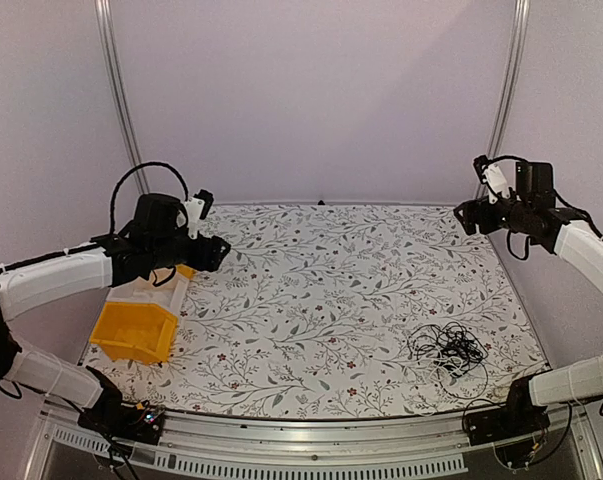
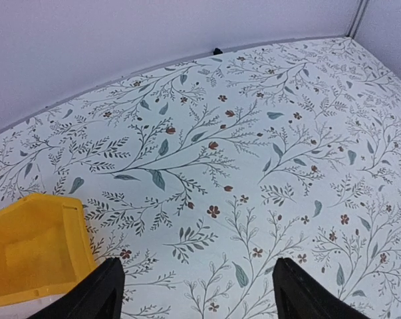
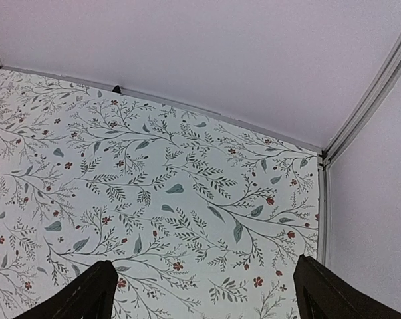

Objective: Untangle the cables

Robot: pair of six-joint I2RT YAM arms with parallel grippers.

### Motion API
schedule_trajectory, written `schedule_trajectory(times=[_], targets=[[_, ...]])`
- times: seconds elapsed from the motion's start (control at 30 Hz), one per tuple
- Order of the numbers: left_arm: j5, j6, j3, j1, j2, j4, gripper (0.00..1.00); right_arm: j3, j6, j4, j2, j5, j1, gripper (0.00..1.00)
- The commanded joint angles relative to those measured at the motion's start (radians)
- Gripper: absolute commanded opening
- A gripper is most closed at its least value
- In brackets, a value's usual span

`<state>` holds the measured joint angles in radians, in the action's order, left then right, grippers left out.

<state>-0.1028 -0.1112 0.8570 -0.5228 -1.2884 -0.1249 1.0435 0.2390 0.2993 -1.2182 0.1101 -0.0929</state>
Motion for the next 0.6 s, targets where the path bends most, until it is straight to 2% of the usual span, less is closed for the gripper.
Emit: schedule_trajectory(times=[0.0,0.17,0.37,0.47,0.57], targets=[[0.118,-0.002,-0.022,-0.034,0.015,0.070,0.77,-0.060,0.067,0.078,0.071,0.104,0.026,0.97],[0.175,-0.039,-0.012,-0.116,0.010,0.020,0.73,-0.128,0.195,0.230,0.106,0.142,0.045,0.99],[0.125,-0.062,0.062,-0.282,-0.058,-0.063,0.72,-0.157,0.340,0.390,0.115,0.140,0.125,0.98],[0.152,-0.063,0.112,-0.351,-0.149,-0.047,0.72,-0.165,0.406,0.416,0.093,0.160,0.143,0.92],[0.213,-0.055,0.208,-0.402,-0.286,-0.032,0.67,-0.157,0.459,0.452,0.037,0.203,0.153,0.78]])
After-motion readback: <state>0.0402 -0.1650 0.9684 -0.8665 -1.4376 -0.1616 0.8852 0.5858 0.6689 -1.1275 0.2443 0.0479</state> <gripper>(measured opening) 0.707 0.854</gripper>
